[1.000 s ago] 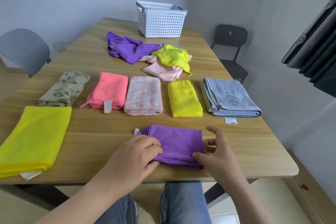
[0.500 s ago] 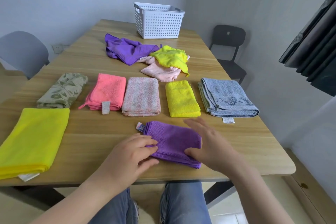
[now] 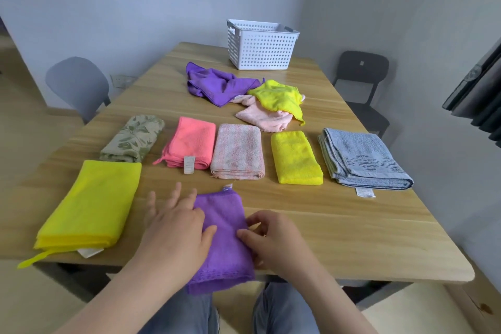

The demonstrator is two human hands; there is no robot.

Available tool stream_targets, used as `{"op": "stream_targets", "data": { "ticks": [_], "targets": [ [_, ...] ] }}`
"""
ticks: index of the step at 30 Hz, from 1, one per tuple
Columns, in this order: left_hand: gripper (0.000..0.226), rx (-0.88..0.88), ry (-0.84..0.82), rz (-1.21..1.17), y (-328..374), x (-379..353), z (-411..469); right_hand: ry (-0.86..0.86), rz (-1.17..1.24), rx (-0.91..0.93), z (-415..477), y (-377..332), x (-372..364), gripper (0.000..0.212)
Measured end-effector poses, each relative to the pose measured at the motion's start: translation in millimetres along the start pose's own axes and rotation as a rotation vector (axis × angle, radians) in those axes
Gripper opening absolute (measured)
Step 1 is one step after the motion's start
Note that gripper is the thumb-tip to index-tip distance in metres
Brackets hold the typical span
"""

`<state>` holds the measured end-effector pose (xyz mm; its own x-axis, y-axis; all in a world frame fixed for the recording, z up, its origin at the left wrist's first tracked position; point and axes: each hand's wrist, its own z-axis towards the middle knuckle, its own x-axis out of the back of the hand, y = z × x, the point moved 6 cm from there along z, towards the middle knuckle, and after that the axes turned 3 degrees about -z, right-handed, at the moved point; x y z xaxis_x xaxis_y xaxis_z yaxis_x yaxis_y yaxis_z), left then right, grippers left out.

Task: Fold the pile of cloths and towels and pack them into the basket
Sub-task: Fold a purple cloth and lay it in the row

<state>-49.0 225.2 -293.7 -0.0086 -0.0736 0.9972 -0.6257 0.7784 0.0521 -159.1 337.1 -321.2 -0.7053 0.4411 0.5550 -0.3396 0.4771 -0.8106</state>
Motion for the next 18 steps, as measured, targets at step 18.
{"op": "stream_targets", "data": {
  "ticks": [18],
  "targets": [
    [0.075,0.067,0.090,-0.102,-63.8,-12.4,48.0,-0.041,0.286,-0.034,46.6,-41.6,-59.2,0.021]
  ]
}}
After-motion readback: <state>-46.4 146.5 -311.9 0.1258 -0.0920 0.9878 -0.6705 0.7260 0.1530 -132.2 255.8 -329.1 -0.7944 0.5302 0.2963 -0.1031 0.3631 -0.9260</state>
